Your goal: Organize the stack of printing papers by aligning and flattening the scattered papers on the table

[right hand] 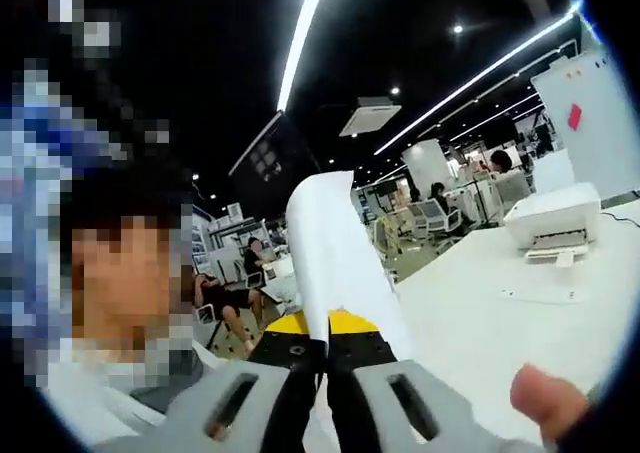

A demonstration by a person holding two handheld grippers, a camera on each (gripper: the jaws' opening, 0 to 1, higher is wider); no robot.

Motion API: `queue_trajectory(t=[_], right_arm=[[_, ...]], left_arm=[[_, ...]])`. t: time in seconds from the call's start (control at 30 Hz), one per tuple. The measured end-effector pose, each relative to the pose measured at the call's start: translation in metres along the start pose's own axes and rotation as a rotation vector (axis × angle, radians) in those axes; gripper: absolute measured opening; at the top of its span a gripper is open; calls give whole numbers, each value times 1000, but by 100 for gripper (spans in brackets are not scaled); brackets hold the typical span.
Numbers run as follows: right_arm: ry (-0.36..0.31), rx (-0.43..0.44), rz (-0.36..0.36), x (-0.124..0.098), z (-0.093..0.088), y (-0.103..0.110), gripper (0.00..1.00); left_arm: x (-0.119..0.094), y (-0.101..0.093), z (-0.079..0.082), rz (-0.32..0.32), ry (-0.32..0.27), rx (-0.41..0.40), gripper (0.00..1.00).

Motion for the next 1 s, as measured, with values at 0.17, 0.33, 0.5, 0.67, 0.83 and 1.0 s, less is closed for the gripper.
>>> queue_trajectory(t=[0.17,0.33,0.5,0.67,0.83,1.0], right_arm=[[23,-18,12,8,-5,9,0],[27,-29,25,3,-8,15,0],[50,-25,26,8,-20,17,0],[62,-17,34,10,-17,10,0],[89,2,48,15,-23,10,0],[118,14,74,11,-26,17,0]], left_arm=[[0,0,-2,5,0,-5,6],[0,3,-3,10,2,-7,6],[0,4,-6,16,7,-12,6],[0,8,-6,28,13,-16,6],[1,10,-7,35,15,-20,6],[4,9,-7,36,23,-16,6]])
Point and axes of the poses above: the point that each gripper's makers call its tool centre point, and the gripper's own axes: x roughly forward along the fingers, y roughly to its left, z roughly out of its top, the point moved 7 cm from there along -x, roughly backward along the fingers, and after that the axes turned 6 degrees about x, right-handed, at the moved point
